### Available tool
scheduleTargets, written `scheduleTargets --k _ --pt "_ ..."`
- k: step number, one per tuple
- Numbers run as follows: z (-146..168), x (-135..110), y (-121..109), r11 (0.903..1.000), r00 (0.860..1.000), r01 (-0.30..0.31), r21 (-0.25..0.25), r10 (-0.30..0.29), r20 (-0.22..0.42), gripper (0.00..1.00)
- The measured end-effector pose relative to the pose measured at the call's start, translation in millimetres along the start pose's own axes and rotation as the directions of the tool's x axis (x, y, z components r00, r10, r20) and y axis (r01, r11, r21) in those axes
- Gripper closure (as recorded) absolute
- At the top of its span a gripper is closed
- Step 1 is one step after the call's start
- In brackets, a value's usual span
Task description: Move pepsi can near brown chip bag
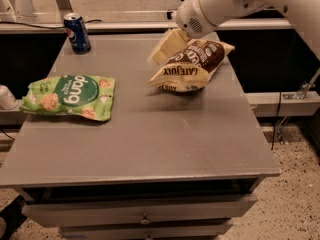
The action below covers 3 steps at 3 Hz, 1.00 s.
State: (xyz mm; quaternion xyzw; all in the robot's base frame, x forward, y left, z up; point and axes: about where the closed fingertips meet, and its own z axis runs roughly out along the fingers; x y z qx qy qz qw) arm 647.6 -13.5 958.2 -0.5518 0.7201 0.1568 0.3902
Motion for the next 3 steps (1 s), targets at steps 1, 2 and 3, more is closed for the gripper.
scheduleTargets --k 1,2,3 --pt "39 -22 -27 0.9984 0.991 -0.056 -0.002 0.056 0.124 0.0" --pt "72 -46 -51 0.9957 0.974 -0.093 -0.007 0.092 0.208 0.0" --pt "107 -69 -64 0.9946 0.963 -0.101 -0.025 0.104 0.248 0.0"
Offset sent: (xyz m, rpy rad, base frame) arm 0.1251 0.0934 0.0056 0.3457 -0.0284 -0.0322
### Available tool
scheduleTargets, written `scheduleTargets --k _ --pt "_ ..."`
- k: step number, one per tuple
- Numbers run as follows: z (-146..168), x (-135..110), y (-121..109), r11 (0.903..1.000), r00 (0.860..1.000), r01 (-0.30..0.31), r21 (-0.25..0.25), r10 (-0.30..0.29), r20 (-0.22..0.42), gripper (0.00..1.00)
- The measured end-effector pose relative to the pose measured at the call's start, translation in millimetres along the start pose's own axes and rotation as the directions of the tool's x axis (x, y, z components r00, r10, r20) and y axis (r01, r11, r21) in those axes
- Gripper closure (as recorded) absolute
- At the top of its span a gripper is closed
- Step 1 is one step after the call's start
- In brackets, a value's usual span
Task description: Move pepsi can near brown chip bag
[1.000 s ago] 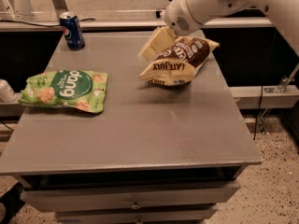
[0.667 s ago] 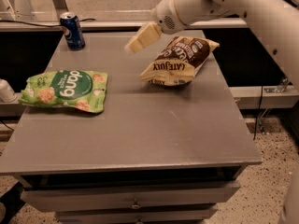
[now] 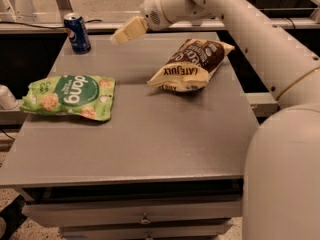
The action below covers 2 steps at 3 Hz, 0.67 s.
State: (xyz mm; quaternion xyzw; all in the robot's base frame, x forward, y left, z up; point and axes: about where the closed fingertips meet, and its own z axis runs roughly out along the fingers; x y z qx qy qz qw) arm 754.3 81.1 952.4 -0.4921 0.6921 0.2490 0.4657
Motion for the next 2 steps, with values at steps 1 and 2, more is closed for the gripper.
scheduleTargets --k 1,2 --pt "38 -11 -9 0.9999 1.0 -0.003 -0.013 0.003 0.019 0.0" --pt "70 -21 -10 0.9999 0.999 -0.007 -0.012 0.008 0.031 0.0"
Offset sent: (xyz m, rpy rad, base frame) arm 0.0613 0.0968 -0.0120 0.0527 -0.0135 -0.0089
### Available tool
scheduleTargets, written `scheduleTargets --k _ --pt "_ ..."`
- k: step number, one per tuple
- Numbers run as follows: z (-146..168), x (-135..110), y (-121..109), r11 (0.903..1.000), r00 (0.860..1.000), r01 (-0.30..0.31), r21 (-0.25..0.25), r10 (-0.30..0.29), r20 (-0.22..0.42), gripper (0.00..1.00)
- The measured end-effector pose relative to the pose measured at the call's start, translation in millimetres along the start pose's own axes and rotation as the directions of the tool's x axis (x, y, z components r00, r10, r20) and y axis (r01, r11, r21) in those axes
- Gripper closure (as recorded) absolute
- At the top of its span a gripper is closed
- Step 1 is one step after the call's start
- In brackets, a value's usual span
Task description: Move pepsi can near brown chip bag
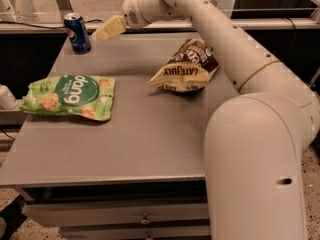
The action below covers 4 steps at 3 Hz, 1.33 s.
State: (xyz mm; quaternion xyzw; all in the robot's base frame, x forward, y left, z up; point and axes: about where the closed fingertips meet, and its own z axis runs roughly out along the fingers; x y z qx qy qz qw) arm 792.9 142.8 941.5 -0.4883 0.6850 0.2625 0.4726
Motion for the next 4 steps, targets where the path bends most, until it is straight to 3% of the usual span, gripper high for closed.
scheduleTargets --k 2,4 --pt "56 -16 4 0.9981 0.999 0.006 0.061 -0.004 -0.034 0.0" --pt "97 -10 6 0.9974 0.999 -0.003 0.072 0.006 -0.048 0.0"
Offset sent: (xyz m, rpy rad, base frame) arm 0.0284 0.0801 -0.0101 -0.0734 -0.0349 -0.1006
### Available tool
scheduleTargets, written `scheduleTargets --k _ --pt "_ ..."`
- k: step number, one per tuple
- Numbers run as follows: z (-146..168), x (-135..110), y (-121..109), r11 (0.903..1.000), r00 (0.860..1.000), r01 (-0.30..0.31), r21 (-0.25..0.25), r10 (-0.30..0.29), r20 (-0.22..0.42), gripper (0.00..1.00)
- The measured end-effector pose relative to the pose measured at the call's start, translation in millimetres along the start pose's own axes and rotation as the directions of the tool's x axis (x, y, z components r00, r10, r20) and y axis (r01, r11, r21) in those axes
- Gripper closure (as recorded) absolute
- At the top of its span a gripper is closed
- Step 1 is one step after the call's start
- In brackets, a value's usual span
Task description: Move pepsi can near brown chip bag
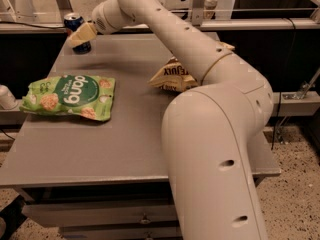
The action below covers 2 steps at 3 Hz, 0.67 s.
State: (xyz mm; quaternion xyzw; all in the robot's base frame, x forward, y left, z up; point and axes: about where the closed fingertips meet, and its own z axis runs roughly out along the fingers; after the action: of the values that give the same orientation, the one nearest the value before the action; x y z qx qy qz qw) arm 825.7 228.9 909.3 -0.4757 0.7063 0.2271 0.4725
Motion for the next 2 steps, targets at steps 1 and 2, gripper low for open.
scheduleTargets --k 1,2 --pt "16 0 -8 0.9998 1.0 -0.019 0.012 0.019 0.013 0.0" --pt "29 -1 -18 0.9988 0.999 -0.045 0.019 0.044 0.023 0.0"
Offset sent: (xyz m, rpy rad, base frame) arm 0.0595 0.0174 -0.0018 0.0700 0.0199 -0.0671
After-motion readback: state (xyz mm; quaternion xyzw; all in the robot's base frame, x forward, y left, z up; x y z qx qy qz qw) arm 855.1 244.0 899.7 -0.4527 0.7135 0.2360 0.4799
